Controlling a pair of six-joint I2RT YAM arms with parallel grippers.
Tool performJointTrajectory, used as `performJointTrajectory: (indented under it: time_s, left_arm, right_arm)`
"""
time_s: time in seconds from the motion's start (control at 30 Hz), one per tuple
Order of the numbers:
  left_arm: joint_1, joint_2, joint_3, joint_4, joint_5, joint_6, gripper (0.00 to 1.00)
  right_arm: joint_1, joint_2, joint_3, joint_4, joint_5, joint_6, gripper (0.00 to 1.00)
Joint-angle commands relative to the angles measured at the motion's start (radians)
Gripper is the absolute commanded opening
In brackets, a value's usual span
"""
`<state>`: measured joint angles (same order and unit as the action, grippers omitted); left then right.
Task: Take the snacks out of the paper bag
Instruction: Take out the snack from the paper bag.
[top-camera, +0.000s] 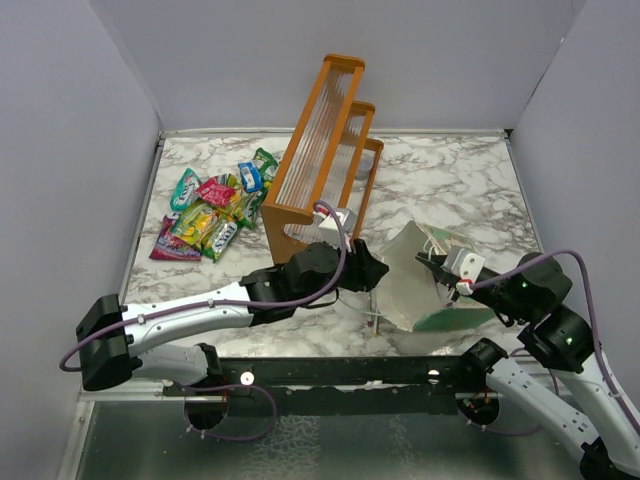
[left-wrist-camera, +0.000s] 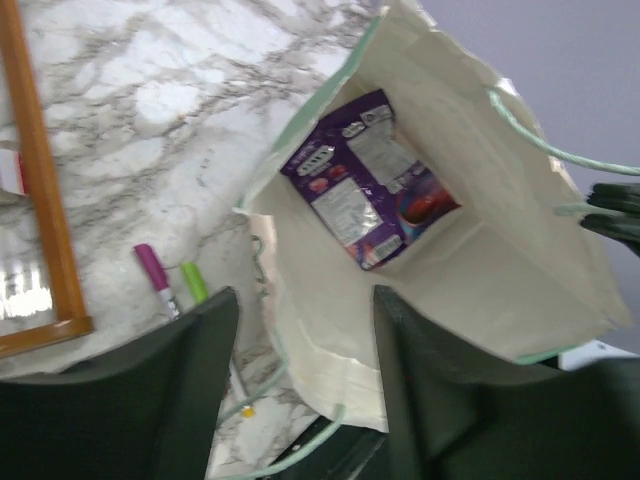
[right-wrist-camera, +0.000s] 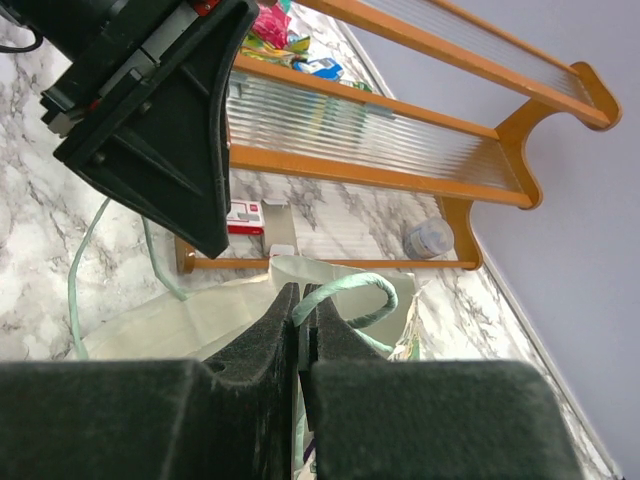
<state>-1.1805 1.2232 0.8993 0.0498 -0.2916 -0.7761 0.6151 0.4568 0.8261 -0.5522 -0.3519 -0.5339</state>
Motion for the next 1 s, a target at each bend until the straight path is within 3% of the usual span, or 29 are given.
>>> performJointTrajectory:
  time_s: [0.0,0.2,0.37,0.63,0.97]
  left_arm:
    - [-0.007,-0.008,0.019,0.129,0.141,-0.172,0.43]
    - [-0.069,0.162,0.108,0.176,0.187,-0.316,0.38]
    - [-0.074,0.318,0.192,0.209,0.228,-0.362,0.28]
    - [-0.074,0.429,0.207,0.218,0.128,-0.335,0.17]
    - [-0.092,0.467,0.12,0.316,0.05,-0.285,0.15]
  right_arm:
    - [0.003,-0.019,0.02,0.018,0.004,0.014,0.02]
    - [0.003,-0.018,0.016,0.039,-0.004,0.013,0.02]
    - [0.003,-0.027,0.032,0.042,-0.009,0.017,0.02]
    - [0.003,-0.033,0.05,0.06,-0.015,0.024,0.02]
    - [0.003,-0.034,0.048,0.085,-0.01,0.041,0.02]
